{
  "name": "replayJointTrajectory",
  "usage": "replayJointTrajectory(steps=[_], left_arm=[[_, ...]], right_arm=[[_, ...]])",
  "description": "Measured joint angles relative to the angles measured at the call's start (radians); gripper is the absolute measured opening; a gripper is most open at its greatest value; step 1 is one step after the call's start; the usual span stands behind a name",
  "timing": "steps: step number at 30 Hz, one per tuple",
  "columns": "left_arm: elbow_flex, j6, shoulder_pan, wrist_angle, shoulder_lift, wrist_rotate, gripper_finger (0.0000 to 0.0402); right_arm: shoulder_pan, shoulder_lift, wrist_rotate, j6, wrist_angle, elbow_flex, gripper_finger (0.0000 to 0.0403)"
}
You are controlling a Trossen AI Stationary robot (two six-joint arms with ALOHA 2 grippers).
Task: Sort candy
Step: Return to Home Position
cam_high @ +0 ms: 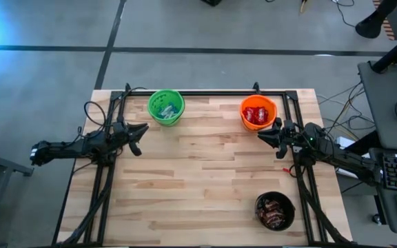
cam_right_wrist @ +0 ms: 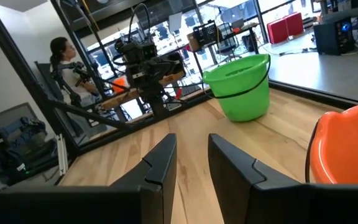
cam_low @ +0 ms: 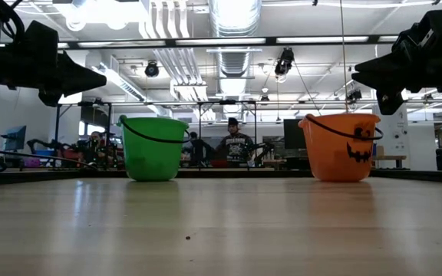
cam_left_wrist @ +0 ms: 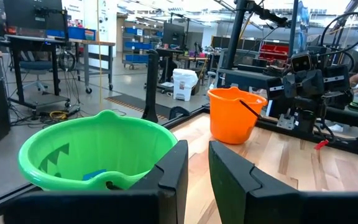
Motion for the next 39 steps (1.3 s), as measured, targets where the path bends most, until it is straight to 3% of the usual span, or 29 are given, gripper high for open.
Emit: replayJointTrajectory(steps=[39], left_arm=[[-0.001, 0.000, 0.000, 0.000, 0.000, 0.001, 0.0047]], right_arm=[[0.000, 0.001, 0.000, 0.000, 0.000, 0.000, 0.0082]])
